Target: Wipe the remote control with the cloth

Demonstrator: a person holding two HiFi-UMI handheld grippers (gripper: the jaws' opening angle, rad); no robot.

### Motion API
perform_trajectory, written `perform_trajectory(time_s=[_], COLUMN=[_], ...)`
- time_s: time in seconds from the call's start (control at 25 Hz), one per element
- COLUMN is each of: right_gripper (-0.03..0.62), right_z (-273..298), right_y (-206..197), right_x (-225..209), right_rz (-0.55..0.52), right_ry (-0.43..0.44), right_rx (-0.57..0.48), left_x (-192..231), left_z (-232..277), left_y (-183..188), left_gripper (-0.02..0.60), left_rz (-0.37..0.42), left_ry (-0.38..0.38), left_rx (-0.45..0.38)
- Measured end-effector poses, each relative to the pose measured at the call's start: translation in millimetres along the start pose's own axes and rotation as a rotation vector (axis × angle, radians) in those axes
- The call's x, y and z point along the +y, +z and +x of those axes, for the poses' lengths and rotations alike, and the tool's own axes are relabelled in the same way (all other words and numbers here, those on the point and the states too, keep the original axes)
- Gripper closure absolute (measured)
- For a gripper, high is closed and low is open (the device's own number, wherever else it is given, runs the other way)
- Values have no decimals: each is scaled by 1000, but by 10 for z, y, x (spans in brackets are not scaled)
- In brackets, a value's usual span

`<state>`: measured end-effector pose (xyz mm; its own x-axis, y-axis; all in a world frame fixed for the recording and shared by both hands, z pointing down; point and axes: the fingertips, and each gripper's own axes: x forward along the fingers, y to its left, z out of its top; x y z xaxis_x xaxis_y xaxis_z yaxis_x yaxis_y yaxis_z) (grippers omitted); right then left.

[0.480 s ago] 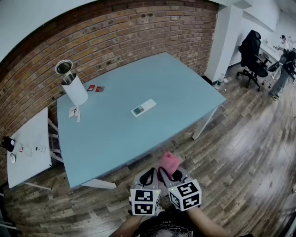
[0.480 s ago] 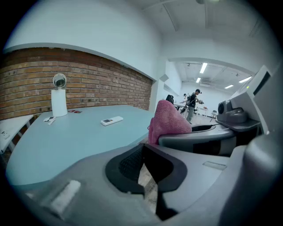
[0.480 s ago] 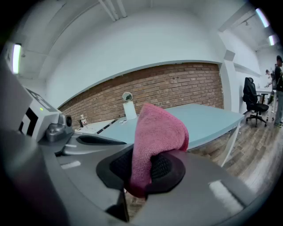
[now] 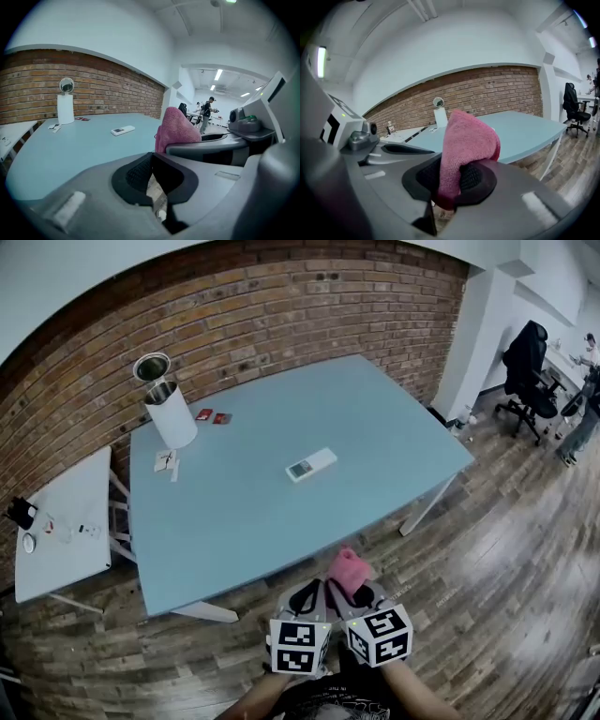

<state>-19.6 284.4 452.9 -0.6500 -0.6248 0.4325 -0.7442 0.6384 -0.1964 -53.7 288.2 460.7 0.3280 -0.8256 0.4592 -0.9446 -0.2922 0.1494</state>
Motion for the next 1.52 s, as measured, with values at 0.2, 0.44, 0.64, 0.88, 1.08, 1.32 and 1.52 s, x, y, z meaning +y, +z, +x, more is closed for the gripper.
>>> perform_trajectory(time_s=[0.2, 0.44, 0.64, 0.88, 1.08, 1.32, 1.52], right_gripper=[528, 528, 528, 528, 528, 528, 528], right_z=[244, 657, 999, 1363, 1588, 1838, 1953], right_y=[61, 234, 474, 695, 819, 928, 1023], right_x=[-61, -267, -557, -907, -1245, -1449, -1495], right_rz=[6, 8, -1, -10, 4, 19, 20], right_ry=[25, 77, 125, 197, 253, 333, 381], right_rx=[3, 9, 18, 48, 79, 91, 85], left_x=[188, 468, 589, 737, 832, 1114, 1304], left_z=[139, 473, 883, 1363, 1752, 2042, 2253], left_y=[39, 164, 398, 584, 666, 702, 719], left_gripper=[580, 580, 580, 580, 558, 538, 486], left_rz=[1, 4, -24, -42, -37, 21, 130], left_ry=[30, 84, 82, 108, 116, 197, 136], left_rx=[8, 25, 5, 32, 87, 164, 245])
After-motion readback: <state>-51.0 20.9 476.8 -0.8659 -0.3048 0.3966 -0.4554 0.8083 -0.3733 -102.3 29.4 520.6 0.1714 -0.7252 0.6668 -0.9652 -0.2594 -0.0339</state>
